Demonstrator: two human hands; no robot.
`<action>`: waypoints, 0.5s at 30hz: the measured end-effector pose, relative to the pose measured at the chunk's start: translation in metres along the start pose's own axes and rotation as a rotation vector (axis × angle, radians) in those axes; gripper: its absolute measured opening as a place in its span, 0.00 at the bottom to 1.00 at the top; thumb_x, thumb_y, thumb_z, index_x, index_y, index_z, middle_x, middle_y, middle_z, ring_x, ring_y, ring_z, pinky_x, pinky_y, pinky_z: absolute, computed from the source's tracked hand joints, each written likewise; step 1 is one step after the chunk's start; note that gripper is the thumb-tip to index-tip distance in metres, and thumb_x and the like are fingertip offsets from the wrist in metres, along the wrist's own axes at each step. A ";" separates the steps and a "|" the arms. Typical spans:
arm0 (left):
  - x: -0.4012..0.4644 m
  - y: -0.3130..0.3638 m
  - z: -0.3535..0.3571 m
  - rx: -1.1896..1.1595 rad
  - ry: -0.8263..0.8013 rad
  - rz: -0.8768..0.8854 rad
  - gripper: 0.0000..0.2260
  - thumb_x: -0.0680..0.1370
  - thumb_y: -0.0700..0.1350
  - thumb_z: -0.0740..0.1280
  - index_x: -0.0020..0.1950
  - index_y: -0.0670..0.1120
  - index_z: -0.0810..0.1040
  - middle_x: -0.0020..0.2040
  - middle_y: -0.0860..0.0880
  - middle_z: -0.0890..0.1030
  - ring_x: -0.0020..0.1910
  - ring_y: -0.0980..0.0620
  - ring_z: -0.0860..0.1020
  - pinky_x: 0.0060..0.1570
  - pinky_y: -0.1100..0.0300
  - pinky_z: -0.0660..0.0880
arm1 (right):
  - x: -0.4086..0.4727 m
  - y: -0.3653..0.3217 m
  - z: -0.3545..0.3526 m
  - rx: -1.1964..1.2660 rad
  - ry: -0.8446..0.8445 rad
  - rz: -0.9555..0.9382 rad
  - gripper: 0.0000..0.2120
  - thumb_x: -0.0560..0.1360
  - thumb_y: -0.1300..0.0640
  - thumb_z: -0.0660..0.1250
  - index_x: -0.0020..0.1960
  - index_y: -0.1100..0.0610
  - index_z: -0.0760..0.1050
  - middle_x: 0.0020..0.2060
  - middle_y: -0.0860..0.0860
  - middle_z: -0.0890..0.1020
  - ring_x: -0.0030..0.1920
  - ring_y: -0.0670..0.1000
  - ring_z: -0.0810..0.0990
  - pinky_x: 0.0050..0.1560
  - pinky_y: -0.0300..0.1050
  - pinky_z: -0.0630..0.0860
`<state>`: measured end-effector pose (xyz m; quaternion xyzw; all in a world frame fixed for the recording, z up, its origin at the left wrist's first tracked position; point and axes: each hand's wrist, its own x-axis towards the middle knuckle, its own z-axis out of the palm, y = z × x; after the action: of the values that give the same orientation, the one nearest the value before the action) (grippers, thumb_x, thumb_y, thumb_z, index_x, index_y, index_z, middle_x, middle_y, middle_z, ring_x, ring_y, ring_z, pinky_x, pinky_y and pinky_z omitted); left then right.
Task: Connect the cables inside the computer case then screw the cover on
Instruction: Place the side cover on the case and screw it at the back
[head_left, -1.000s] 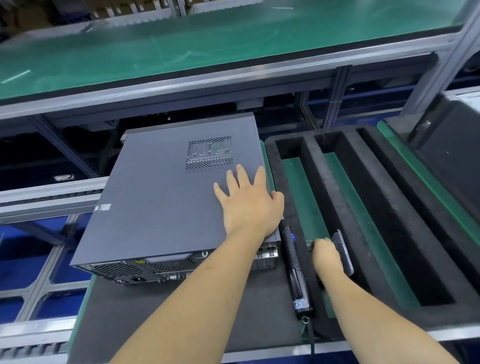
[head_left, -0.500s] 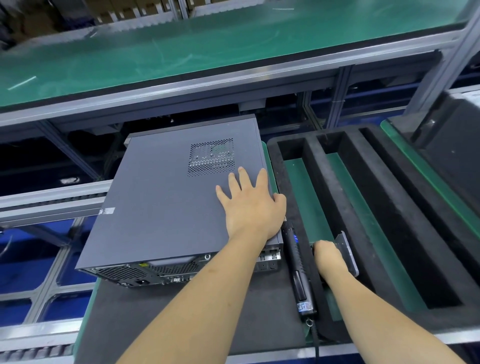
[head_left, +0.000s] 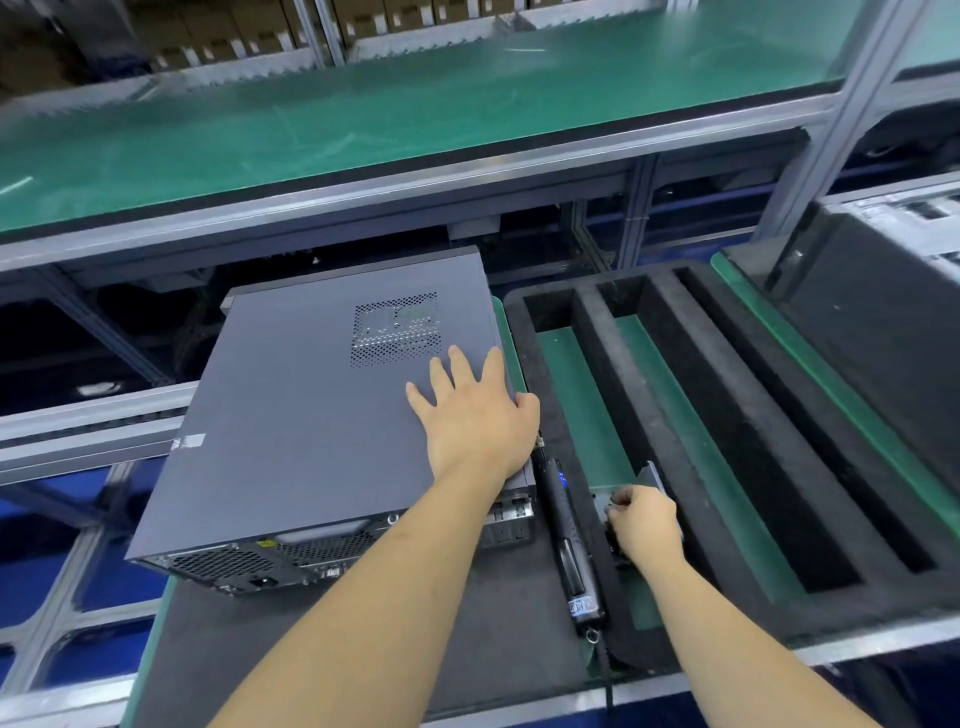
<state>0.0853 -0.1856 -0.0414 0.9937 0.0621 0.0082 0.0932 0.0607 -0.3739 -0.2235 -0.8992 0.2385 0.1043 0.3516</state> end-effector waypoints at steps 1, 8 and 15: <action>0.000 0.000 0.000 0.000 0.003 0.004 0.28 0.79 0.58 0.50 0.79 0.55 0.55 0.81 0.42 0.51 0.79 0.39 0.47 0.74 0.35 0.43 | -0.002 0.004 -0.001 0.022 0.004 -0.016 0.11 0.78 0.65 0.66 0.58 0.60 0.83 0.53 0.56 0.85 0.47 0.55 0.83 0.44 0.43 0.78; 0.000 0.001 0.000 -0.007 0.003 0.002 0.27 0.79 0.58 0.51 0.78 0.55 0.58 0.81 0.43 0.53 0.79 0.39 0.49 0.74 0.35 0.44 | -0.015 0.016 -0.009 0.672 0.010 0.089 0.10 0.79 0.72 0.64 0.57 0.65 0.81 0.40 0.56 0.84 0.34 0.51 0.82 0.42 0.46 0.83; -0.006 0.009 -0.003 -0.028 0.162 0.317 0.18 0.78 0.45 0.58 0.68 0.49 0.71 0.62 0.50 0.76 0.60 0.46 0.71 0.59 0.52 0.68 | -0.031 0.017 -0.011 1.183 -0.159 0.125 0.07 0.81 0.68 0.65 0.53 0.66 0.82 0.40 0.57 0.84 0.36 0.50 0.83 0.38 0.41 0.82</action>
<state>0.0800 -0.1948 -0.0370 0.9857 -0.0883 0.1038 0.0990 0.0257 -0.3810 -0.2146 -0.5246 0.2816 0.0412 0.8023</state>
